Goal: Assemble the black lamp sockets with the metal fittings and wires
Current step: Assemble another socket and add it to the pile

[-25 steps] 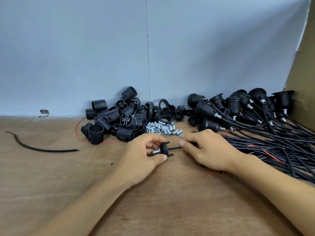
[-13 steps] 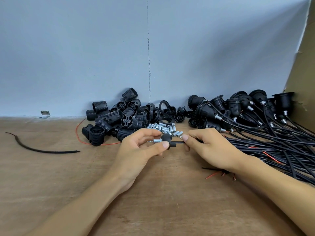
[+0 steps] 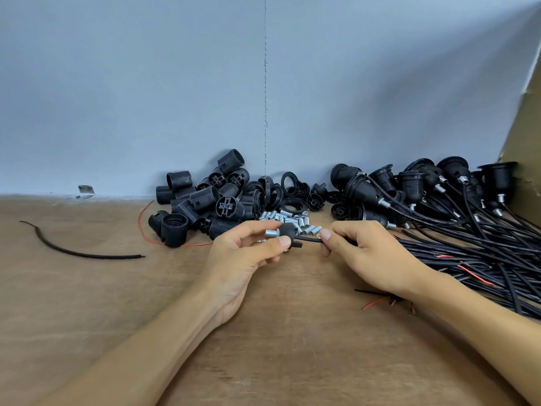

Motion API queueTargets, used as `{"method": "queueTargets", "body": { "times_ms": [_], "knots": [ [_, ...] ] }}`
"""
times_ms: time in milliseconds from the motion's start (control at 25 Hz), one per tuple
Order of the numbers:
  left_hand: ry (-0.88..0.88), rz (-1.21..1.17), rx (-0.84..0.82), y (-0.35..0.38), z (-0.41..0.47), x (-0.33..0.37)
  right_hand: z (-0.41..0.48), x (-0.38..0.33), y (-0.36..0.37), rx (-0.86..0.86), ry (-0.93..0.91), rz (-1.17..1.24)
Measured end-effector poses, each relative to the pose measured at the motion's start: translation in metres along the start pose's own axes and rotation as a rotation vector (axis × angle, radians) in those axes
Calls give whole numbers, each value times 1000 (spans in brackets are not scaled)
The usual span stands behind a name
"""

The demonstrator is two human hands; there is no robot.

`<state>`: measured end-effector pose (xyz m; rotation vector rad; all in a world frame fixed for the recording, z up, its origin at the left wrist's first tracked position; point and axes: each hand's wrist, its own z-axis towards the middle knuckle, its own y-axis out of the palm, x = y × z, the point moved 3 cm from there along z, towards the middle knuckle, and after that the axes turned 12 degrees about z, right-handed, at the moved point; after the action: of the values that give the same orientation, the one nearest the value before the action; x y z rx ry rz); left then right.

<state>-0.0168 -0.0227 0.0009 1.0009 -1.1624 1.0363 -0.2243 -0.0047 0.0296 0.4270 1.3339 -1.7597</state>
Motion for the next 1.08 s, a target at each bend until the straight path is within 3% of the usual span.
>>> {"method": "queueTargets", "body": {
  "times_ms": [320,600,1080],
  "knots": [
    [20,64,-26,5,-4,3,0,2,3,-18,-8,-31],
    [211,344,20,27,-17,6,2,4,15,-152,-14,-120],
    [415,415,105,26,-18,8,2,3,13,-187,80,-3]
  ]
}}
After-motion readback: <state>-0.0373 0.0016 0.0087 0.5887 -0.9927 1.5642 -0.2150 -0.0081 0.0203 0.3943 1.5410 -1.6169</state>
